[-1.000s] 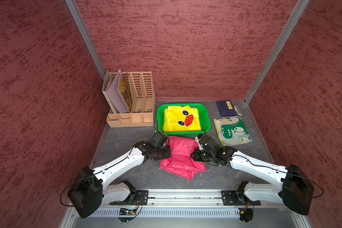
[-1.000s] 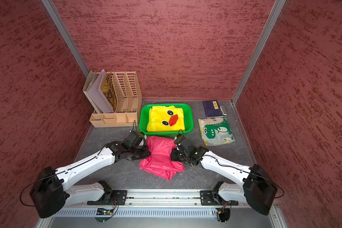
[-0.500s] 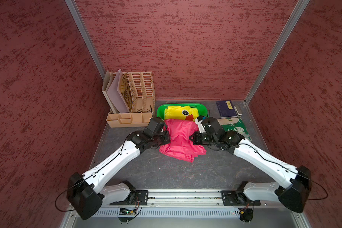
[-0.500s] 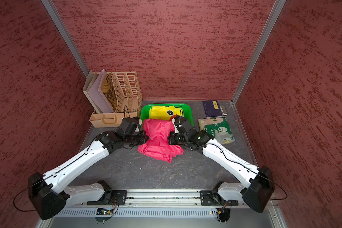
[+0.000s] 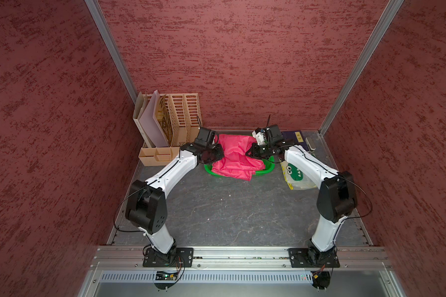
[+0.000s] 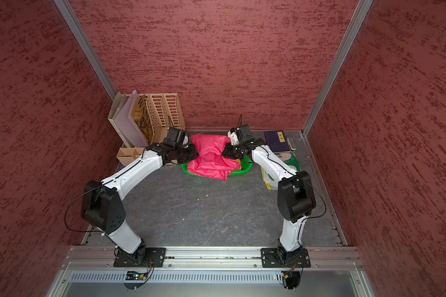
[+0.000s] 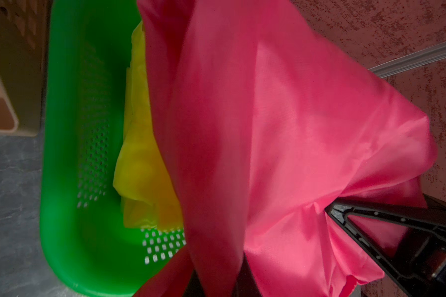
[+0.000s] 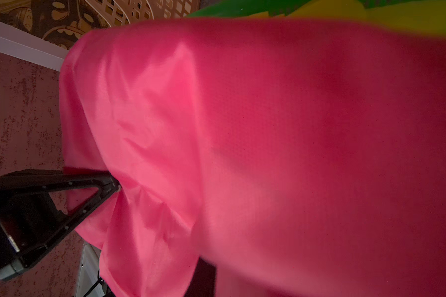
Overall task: Put the folded raincoat in the basket
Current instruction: Pick up the raincoat from the center of the board, then place the raincoat in the basket.
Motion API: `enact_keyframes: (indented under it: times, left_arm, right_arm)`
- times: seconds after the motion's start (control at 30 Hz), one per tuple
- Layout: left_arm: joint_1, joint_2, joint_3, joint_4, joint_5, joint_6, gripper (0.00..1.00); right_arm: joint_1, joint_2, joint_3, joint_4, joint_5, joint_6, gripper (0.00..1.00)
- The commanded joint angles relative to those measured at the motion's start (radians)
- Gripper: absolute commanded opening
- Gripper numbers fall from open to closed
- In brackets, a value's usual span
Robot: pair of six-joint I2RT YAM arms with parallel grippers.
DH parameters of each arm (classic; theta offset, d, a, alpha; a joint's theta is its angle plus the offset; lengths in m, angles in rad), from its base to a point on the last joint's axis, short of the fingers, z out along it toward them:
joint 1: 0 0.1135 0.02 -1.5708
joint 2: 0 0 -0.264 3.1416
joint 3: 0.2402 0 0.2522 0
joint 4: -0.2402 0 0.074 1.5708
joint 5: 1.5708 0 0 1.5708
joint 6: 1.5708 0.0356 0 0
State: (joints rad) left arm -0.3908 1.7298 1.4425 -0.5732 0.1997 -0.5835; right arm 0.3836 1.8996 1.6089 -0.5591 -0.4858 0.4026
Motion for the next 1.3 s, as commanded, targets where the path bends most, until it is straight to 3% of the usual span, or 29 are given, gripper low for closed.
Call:
enact_keyframes:
  times: [0.0, 0.27, 0.37, 0.43, 0.5, 0.57, 0.67, 0.8, 0.97, 1.03, 1.27]
  left_arm:
    - [0.031, 0.074, 0.057, 0.074, 0.052, 0.031, 0.00]
    - [0.069, 0.216, 0.131, 0.097, 0.060, 0.043, 0.00]
    - [0.069, 0.233, 0.143, 0.075, 0.053, 0.049, 0.08]
    - [0.068, 0.228, 0.159, 0.026, 0.048, 0.057, 0.24]
    - [0.067, 0.207, 0.157, 0.000, 0.028, 0.061, 0.55]
    - [0.063, 0.185, 0.159, -0.021, 0.006, 0.070, 0.76]
    - [0.060, 0.163, 0.180, -0.055, -0.014, 0.087, 0.98]
    - [0.058, 0.141, 0.292, -0.180, -0.078, 0.126, 1.00]
    - [0.058, 0.079, 0.389, -0.233, -0.121, 0.163, 1.00]
    - [0.054, 0.056, 0.397, -0.231, -0.100, 0.154, 1.00]
    - [-0.011, -0.006, 0.247, -0.101, -0.051, 0.089, 1.00]
  right_arm:
    - [-0.030, 0.083, 0.093, 0.021, -0.109, -0.045, 0.00]
    - [-0.064, 0.268, 0.254, -0.034, -0.116, -0.093, 0.09]
    - [-0.069, 0.291, 0.255, -0.033, -0.116, -0.094, 0.26]
    - [-0.071, 0.288, 0.243, -0.035, -0.116, -0.096, 0.34]
    - [-0.071, 0.276, 0.228, -0.038, -0.111, -0.100, 0.41]
    - [-0.072, 0.259, 0.218, -0.052, -0.096, -0.107, 0.44]
    - [-0.075, 0.219, 0.215, -0.087, -0.029, -0.114, 0.49]
    - [-0.077, 0.127, 0.243, -0.182, 0.154, -0.139, 0.56]
    - [-0.079, -0.030, 0.229, -0.210, 0.252, -0.156, 0.60]
    - [-0.079, -0.088, 0.203, -0.191, 0.237, -0.140, 0.62]
    - [-0.059, -0.198, 0.040, -0.009, -0.011, -0.006, 0.56]
